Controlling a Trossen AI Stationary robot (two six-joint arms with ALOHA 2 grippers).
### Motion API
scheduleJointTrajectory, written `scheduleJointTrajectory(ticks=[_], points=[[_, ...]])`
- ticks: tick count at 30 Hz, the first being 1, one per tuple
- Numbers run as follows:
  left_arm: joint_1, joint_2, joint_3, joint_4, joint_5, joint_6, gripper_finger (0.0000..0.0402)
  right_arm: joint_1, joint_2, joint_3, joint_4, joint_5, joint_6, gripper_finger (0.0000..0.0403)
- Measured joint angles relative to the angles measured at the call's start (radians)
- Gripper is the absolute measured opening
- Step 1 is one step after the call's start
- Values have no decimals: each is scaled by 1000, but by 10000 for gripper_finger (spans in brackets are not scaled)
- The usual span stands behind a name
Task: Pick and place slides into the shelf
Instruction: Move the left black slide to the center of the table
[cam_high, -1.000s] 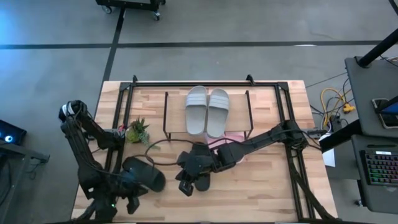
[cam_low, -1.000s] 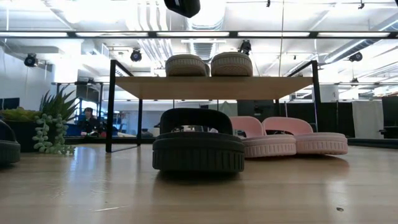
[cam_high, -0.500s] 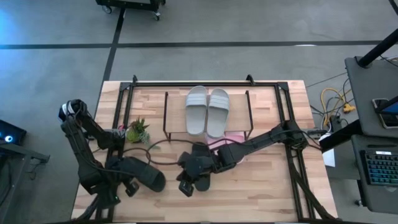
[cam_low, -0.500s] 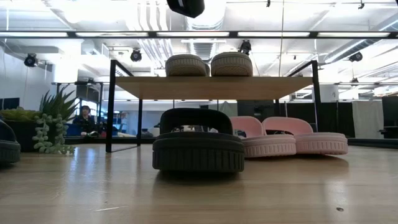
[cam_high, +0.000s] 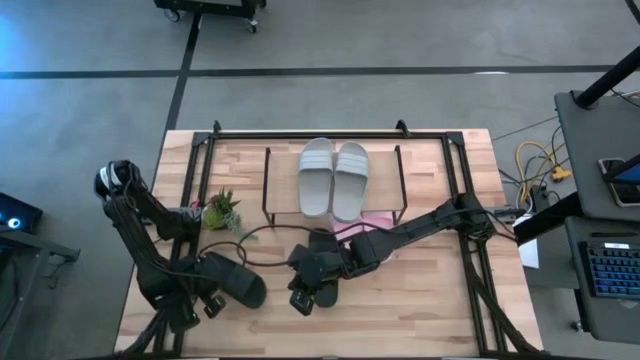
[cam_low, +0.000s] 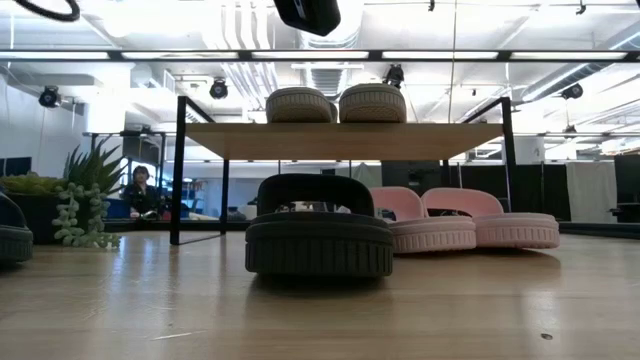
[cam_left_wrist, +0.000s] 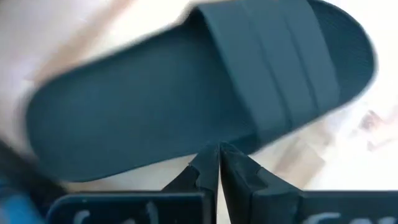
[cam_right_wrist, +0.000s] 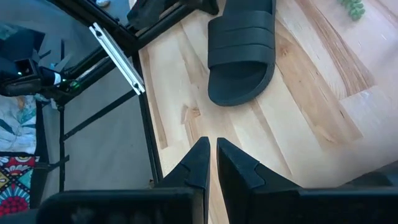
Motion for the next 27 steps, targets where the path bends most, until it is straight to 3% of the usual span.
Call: scheduleJointTrajectory(ticks=[7, 15, 23, 27], points=[[5, 43, -51, 177, -25, 4, 0, 0, 0, 0, -1, 0, -1, 22], [75, 79, -51, 378, -185, 131, 0, 4, 0, 0, -12, 0, 5, 22], [140, 71, -11, 407, -183, 261, 0, 28, -2, 0, -31, 0, 8, 22], [138, 57, 34, 398, -130, 344, 0, 36, -9, 0, -50, 0, 8, 22]])
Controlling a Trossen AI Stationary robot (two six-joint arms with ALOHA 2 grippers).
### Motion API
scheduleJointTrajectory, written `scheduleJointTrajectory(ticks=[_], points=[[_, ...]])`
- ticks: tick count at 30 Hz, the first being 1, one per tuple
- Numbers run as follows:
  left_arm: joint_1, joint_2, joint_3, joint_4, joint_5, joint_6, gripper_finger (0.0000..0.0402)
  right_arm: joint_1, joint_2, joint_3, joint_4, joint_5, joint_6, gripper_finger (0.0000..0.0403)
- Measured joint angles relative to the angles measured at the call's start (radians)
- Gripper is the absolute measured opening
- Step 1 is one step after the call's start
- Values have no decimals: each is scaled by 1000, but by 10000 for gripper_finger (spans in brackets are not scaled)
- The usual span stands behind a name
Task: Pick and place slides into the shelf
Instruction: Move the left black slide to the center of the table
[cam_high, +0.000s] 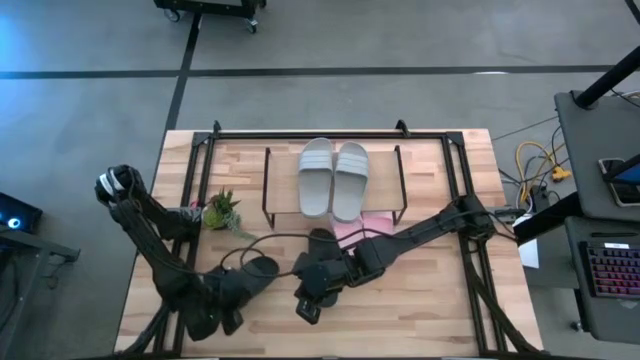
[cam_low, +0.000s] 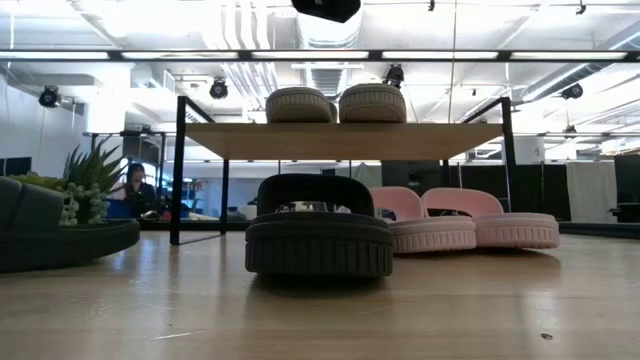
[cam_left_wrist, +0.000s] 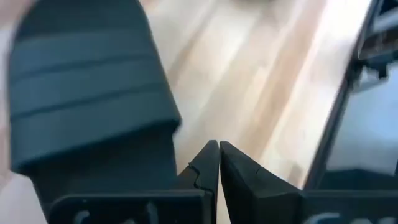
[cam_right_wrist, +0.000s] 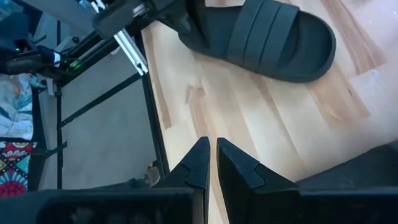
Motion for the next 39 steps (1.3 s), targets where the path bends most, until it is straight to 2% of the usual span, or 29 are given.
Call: scheduleJointTrajectory(ticks=[4, 9, 11, 17, 24, 32, 36, 39], points=[[-2, 1, 21, -26, 94, 68, 0, 2, -2, 0, -13, 1, 0, 22], [-10, 2, 48, -296, 120, -8, 0, 8, -3, 0, -35, 1, 3, 22], [-10, 2, 51, -356, 150, -5, 0, 14, -3, 0, -44, 1, 3, 22], [-11, 2, 36, -357, 192, 78, 0, 28, -3, 0, -84, 1, 5, 23], [-18, 2, 29, -431, 249, 71, 0, 32, -4, 0, -129, 1, 24, 23], [-33, 2, -50, -417, 251, 22, 0, 35, -4, 0, -129, 15, 26, 23], [-33, 2, -89, -360, 253, -6, 0, 34, -4, 0, -129, 27, 27, 23], [-33, 2, -120, -250, 251, -1, 0, 34, -4, 0, -129, 27, 40, 23]])
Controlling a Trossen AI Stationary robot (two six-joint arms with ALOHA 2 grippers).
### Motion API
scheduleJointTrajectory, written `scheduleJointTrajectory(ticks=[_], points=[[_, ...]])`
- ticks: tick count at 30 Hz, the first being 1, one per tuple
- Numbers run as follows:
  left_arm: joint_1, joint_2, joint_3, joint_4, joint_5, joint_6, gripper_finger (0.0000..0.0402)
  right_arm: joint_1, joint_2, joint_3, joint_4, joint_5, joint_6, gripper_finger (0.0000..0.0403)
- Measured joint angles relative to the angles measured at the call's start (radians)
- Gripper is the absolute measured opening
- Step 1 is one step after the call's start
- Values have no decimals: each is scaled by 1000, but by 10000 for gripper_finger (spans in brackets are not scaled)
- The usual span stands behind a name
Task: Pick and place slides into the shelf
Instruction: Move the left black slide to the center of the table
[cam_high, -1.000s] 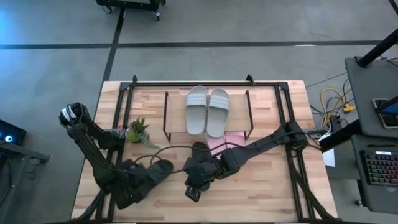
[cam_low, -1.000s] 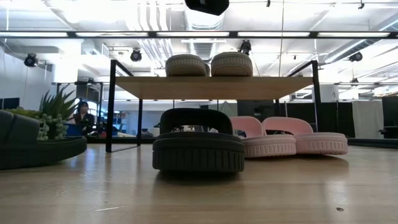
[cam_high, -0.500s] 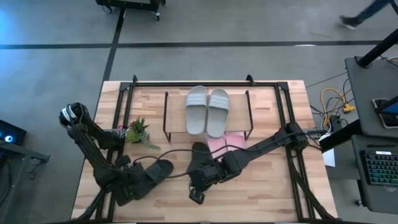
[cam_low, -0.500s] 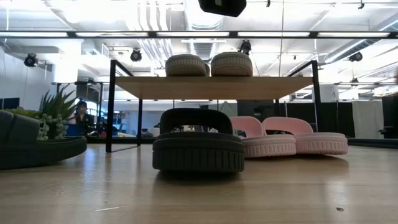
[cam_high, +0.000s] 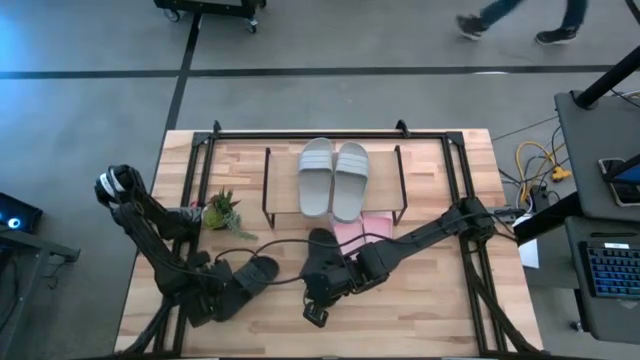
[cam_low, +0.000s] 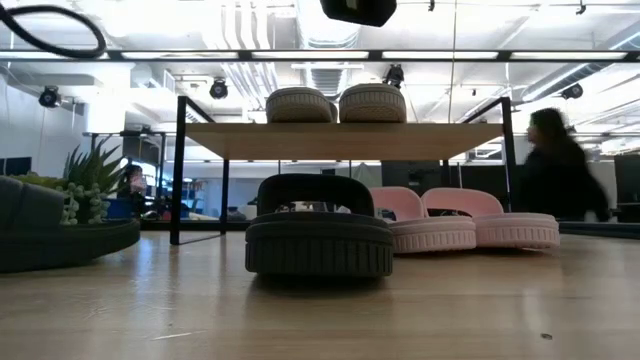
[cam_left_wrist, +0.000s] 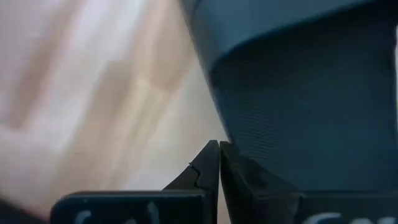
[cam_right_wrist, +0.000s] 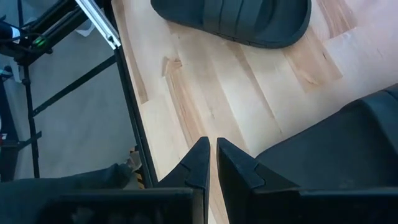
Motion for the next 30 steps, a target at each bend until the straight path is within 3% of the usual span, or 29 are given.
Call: scheduleJointTrajectory(ticks=[5, 19, 30], points=[[1, 6, -35, 160, -38, -1, 0, 0, 0, 0, 0, 0, 5, 23], [61, 61, -26, 228, -203, 2, 0, 7, 0, 0, 2, 0, 21, 23], [151, 62, -26, 411, -234, 184, 0, 21, 0, 0, 2, 0, 32, 23]])
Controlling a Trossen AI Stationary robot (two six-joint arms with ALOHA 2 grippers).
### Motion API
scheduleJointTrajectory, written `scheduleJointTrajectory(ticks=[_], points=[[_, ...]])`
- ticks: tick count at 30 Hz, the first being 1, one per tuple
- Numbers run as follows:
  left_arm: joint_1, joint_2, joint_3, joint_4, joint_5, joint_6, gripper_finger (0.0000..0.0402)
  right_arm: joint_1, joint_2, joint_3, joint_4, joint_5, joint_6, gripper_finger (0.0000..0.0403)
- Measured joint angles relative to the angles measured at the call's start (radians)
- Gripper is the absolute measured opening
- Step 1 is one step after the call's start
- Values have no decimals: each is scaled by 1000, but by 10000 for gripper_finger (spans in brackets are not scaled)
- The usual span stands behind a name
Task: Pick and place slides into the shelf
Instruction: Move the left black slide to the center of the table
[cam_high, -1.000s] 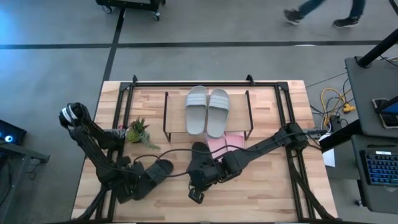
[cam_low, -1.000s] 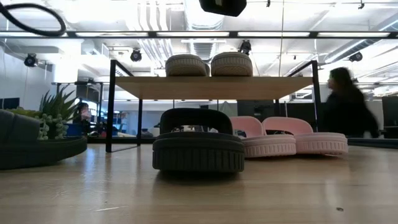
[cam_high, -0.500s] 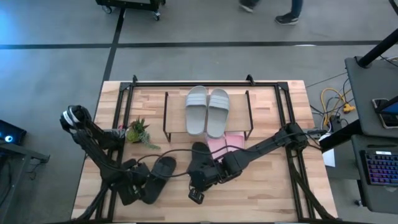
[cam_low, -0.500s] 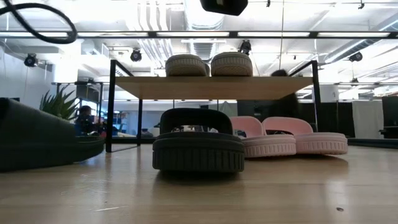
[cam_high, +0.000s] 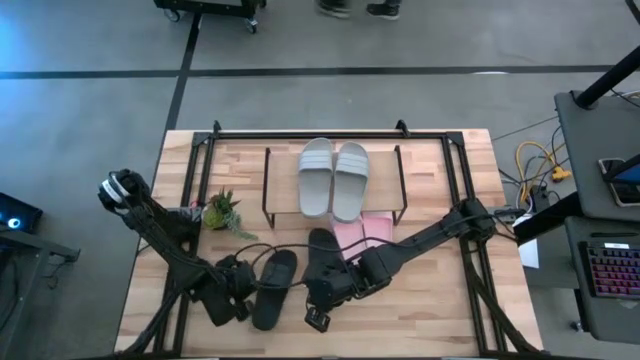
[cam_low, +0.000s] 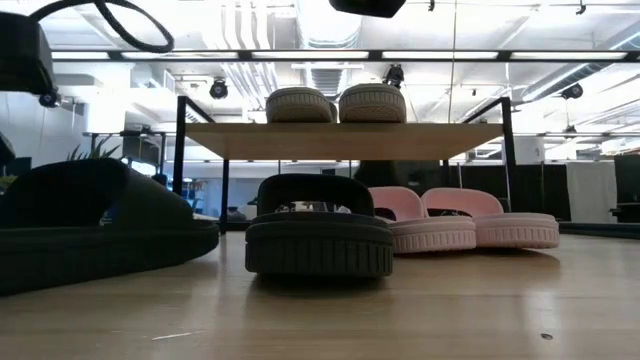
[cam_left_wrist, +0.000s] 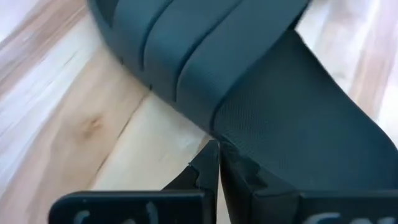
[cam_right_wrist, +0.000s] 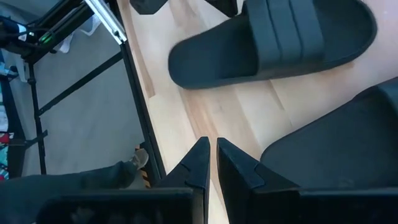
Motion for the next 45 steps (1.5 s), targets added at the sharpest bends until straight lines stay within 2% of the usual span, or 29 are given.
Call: scheduleJointTrajectory(ticks=[11, 16, 21, 30, 38, 42, 45], points=[[-27, -8, 38, 12, 31, 47, 0, 52, 0, 0, -59, 1, 45, 23], [-82, -8, 91, 10, 37, 53, 0, 79, 0, 0, -141, 60, 124, 23], [-122, 6, 153, 103, 39, 80, 0, 97, 0, 0, -151, 79, 166, 23], [-134, 196, 238, 284, 134, 42, 0, 98, 0, 0, -164, 105, 194, 23], [-128, 358, 340, 275, 112, 15, 0, 98, 0, 0, -211, 105, 142, 23], [-101, 361, 331, 254, 102, -3, 0, 96, 0, 0, -215, 105, 128, 23], [-86, 338, 319, 136, 101, -35, 0, 96, 0, 0, -216, 105, 126, 23]])
